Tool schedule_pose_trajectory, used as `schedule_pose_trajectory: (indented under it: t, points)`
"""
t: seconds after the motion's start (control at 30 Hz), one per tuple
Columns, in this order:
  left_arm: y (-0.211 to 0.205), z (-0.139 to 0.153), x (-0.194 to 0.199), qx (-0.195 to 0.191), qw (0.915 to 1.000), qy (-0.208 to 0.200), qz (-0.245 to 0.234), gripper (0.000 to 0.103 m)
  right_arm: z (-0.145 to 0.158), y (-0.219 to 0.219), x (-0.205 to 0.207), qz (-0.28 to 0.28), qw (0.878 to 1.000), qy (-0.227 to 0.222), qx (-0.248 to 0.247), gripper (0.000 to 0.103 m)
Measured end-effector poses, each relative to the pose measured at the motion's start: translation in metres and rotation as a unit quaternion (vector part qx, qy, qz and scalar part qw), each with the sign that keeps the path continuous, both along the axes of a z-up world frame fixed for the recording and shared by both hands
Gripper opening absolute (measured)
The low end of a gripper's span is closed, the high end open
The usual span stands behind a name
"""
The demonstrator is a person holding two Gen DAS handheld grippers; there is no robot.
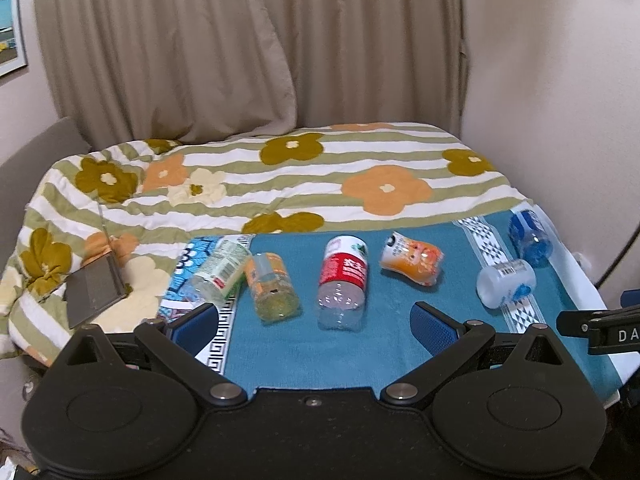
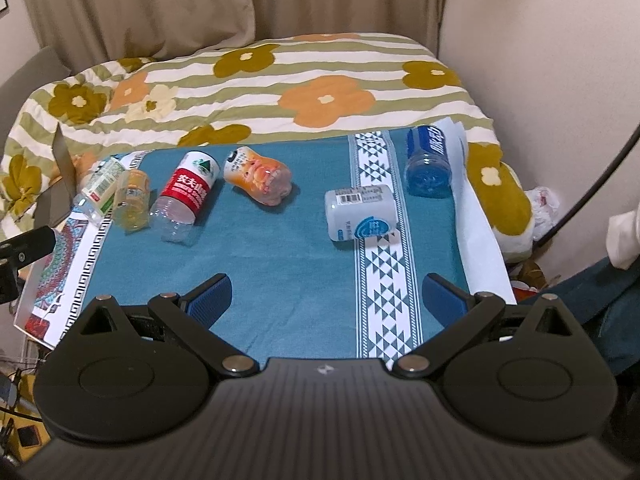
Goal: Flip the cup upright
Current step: 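Reach the left tool to the clear green-label cup and close on it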
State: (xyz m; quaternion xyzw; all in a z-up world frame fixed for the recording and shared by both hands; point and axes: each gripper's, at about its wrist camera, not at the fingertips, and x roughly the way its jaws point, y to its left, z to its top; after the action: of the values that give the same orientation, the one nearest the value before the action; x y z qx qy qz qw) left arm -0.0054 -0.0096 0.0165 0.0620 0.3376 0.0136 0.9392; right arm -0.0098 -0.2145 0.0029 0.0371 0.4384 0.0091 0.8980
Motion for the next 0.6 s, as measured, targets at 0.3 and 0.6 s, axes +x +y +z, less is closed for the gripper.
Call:
schedule_pose_trajectory:
  t: [0.3, 0.6]
  points:
    - [0.027, 0.009, 0.015, -0.013, 0.9989, 0.016, 0.043, 0.103, -0.003, 0.017, 0.031, 0.077, 0.997, -0.001, -0.001, 0.103]
    - [0.085, -0.002, 0.057, 0.013, 0.9989, 0.044, 0.006, 0.103, -0.016, 0.068, 0.050, 0.056, 0.998, 0.012, 0.003, 0.103]
